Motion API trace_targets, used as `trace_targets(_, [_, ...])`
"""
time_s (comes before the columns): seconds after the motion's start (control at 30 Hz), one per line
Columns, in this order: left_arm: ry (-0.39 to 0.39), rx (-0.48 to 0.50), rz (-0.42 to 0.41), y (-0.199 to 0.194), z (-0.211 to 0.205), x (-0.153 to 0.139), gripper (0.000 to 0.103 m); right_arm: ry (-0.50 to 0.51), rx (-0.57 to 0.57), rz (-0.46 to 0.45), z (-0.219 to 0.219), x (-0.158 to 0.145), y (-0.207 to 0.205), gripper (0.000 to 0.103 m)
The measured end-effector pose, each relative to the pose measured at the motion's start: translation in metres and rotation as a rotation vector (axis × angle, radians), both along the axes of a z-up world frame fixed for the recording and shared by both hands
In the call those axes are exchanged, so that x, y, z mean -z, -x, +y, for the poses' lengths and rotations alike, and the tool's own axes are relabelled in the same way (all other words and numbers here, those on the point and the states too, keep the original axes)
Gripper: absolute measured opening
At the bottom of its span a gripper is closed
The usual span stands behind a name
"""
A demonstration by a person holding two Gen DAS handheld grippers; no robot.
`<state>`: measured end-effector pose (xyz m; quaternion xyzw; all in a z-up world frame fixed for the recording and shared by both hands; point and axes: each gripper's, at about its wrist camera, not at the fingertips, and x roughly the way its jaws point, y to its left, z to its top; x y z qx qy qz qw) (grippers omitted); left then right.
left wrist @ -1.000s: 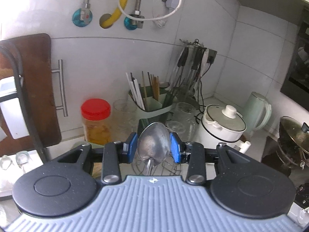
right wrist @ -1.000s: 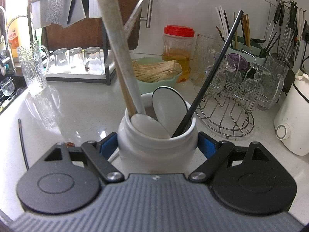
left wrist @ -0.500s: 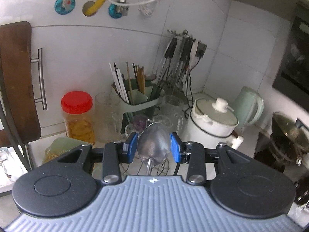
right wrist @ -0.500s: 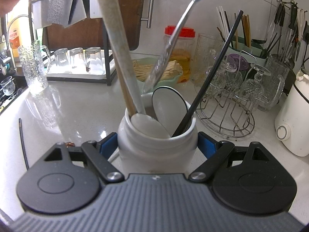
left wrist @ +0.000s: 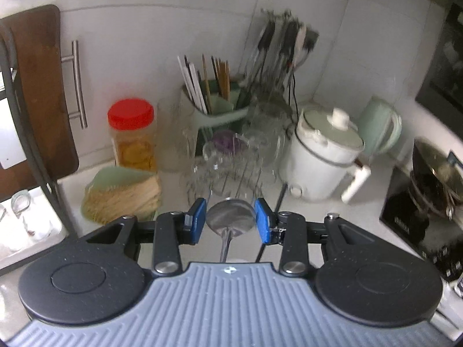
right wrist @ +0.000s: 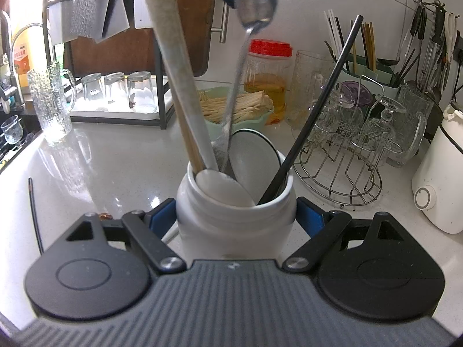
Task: Organize utensils
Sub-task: 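Lift the silver spoon with the left tool and lower it into the mug, then open the left tool to release the silver spoon and withdraw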
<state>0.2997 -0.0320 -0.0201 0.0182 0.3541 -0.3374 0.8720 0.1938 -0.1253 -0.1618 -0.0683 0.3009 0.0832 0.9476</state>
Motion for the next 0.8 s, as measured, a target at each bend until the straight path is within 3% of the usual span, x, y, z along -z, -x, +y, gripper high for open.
trace_targets(0.33, [-0.168,0.095,0.156,-0.010,-0.008,-0.003,0.042,-0.004,0.001,0.000,0.000,0.000,-0.001,0.090])
trace_targets(0.63, [-0.281,0.154,0.233,-0.026,-0.032,0.012,0.042,0.000,-0.010,-0.002,0.001,0.000,-0.002,0.090])
trace_targets(0.8, [-0.305,0.160,0.259,-0.031,-0.037,0.020,0.043,0.000,-0.014,-0.006,0.000,0.001,-0.002,0.090])
